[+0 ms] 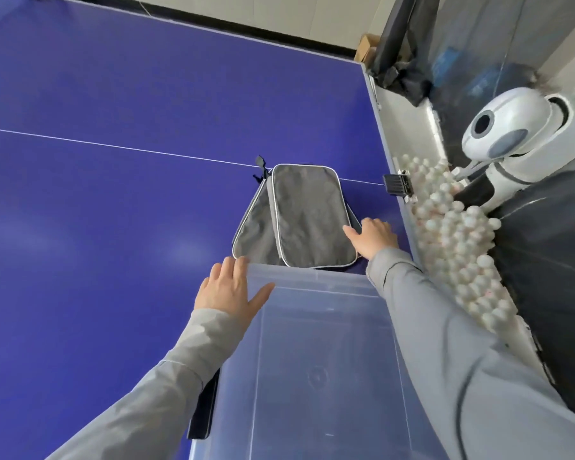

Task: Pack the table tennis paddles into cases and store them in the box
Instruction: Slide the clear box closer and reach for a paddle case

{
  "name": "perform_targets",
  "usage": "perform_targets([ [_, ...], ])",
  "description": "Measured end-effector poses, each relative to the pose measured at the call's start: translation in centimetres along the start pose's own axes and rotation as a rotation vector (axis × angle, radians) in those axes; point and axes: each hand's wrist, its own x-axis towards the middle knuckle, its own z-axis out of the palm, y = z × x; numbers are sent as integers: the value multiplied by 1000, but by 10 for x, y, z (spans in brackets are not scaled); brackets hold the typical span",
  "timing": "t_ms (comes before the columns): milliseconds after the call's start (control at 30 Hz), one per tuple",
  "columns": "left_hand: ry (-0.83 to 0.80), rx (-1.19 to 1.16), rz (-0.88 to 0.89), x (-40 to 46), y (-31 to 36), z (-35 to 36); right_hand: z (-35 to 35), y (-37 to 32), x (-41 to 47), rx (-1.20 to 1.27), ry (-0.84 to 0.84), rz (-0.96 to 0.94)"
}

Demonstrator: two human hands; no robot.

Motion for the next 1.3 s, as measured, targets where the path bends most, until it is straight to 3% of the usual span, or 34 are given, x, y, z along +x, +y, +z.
perform_targets([
  [233,6,33,-23,0,1,2,31,-2,48,250,-227,128],
  [400,4,44,-29,-1,1,0,33,-9,51,376,-260,212],
  [833,-19,-7,-27,-5,4,-10,-26,-33,11,995,266,62],
  [1167,279,-677,-132,-46,-65,-64,-48,-108,-126,1292,364,-137],
  [1300,206,-1148,-300,-67,-136,-116,-15,-167,-210,1354,295,-212],
])
